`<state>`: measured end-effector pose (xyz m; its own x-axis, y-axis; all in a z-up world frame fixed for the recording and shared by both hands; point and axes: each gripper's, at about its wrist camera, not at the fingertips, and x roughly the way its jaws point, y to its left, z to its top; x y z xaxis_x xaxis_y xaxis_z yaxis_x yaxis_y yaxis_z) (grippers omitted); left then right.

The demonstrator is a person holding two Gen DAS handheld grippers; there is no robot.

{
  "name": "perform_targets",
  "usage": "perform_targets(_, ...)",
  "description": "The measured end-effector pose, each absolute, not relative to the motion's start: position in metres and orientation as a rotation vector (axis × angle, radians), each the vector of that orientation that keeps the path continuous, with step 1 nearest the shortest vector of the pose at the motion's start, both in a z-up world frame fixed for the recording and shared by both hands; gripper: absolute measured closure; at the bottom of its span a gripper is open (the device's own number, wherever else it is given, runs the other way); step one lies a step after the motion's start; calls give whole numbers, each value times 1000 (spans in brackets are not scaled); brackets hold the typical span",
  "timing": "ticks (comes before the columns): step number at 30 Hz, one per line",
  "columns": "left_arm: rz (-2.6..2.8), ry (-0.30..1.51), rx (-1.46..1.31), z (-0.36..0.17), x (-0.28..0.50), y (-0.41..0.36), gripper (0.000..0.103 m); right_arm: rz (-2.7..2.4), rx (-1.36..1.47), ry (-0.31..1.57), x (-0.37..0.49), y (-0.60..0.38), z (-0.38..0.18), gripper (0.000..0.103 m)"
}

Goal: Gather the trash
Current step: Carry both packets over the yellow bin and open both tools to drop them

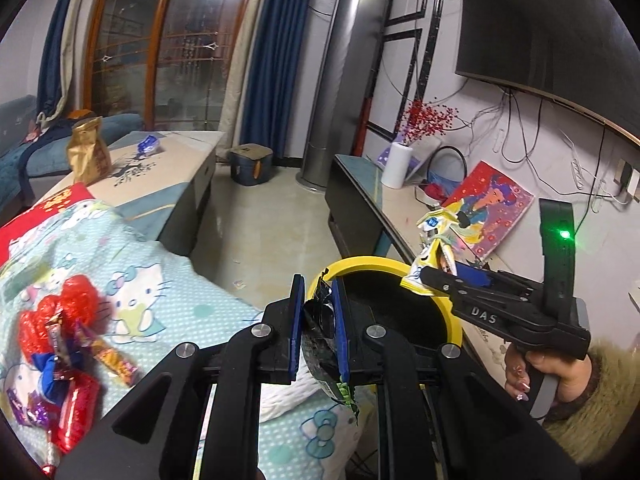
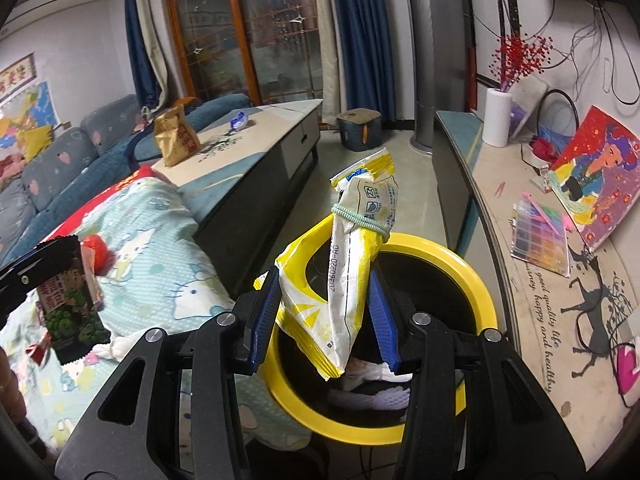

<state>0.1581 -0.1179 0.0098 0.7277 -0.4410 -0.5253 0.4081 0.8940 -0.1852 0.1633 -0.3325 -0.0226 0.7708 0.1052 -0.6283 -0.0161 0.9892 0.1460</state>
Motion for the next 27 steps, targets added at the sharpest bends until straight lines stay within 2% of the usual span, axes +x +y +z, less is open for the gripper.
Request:
perform_targets(12,-541,619,-47,1,176,-159,89,7,155,753,172,-359,-43,67)
perform_targets(27,-610,707,-11,-33,206,-221,89,-5,167,832,169,-391,-62,66)
